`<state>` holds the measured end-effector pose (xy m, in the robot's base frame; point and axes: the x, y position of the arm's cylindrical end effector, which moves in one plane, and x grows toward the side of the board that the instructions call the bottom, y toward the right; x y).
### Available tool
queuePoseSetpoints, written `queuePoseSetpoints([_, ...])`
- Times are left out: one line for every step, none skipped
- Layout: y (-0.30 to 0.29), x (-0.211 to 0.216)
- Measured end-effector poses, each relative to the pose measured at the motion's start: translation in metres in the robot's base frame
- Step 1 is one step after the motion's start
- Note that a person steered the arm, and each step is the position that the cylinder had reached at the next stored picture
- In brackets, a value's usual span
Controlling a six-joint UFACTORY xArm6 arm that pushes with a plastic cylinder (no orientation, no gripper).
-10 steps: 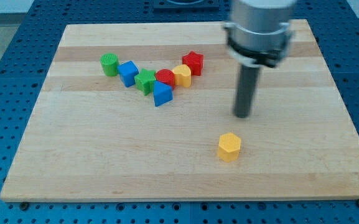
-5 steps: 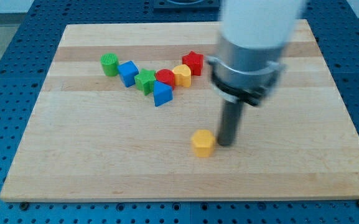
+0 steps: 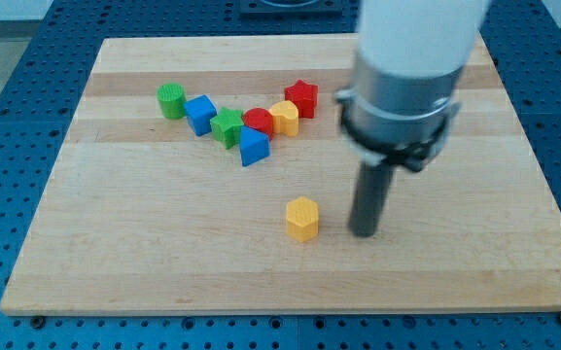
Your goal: Move the yellow hexagon diagonally to the blue triangle
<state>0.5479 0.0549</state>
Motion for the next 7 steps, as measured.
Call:
queuePoseSetpoints([-0.052,0.010])
queuePoseSetpoints([-0.104,-0.013])
queuePoseSetpoints([-0.112,-0.062])
queuePoseSetpoints([-0.112,-0.035])
queuePoseSetpoints([-0.107,0.011])
queuePoseSetpoints([-0.071,0.013])
queuePoseSetpoints([-0.069,-0.014])
